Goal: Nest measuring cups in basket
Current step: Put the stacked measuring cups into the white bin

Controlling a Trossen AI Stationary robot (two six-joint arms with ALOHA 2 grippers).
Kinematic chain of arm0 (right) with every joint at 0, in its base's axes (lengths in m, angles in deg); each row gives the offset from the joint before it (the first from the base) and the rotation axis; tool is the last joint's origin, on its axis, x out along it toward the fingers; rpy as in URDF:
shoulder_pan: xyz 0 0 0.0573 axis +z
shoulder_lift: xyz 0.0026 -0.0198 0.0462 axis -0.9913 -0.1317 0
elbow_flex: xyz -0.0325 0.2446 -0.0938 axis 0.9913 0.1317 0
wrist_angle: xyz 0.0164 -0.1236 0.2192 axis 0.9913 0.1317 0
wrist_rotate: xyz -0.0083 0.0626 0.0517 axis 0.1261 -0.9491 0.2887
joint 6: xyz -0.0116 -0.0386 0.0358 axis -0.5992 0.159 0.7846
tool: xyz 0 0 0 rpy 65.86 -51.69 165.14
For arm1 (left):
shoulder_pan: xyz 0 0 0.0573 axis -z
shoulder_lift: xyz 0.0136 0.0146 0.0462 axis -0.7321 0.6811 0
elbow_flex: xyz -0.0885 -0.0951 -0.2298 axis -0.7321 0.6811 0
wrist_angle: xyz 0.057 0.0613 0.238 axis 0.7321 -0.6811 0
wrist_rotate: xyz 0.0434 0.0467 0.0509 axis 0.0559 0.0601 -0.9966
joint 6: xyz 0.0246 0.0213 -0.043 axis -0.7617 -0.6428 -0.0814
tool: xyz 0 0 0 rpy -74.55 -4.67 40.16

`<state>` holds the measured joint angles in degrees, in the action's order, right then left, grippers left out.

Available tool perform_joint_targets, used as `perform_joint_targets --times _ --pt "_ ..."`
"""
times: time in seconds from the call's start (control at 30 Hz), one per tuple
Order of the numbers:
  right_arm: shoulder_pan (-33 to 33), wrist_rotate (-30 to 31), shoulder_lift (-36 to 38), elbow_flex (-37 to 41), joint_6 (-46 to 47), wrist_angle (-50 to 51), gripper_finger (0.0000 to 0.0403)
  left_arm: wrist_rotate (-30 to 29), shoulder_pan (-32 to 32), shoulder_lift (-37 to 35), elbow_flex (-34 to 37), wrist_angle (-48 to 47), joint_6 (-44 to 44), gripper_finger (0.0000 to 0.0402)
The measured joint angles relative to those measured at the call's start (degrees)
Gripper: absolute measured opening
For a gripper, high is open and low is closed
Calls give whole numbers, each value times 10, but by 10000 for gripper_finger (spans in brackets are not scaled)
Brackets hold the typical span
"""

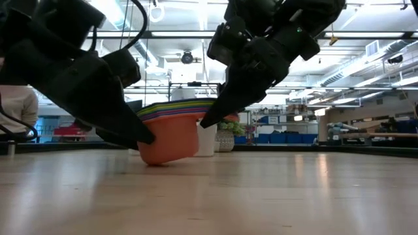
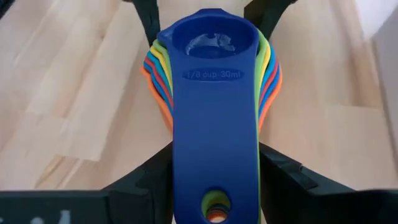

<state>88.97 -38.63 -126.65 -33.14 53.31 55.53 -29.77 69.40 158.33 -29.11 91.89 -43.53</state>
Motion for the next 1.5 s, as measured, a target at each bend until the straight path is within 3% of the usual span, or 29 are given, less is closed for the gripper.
perform_joint_targets --times 0.23,0.57,1.07,1.5 --pt "-37 8 0 0 -31 -5 188 8 -49 -45 7 -70 -41 353" --pt "-79 -15 0 0 -40 0 188 77 -133 -72 7 -98 -87 353" --pt "-83 -19 2 -12 -40 -9 188 125 -164 -139 8 -165 -102 340" --pt "-98 -22 3 -43 -48 -11 188 127 -186 -217 6 -223 -116 339"
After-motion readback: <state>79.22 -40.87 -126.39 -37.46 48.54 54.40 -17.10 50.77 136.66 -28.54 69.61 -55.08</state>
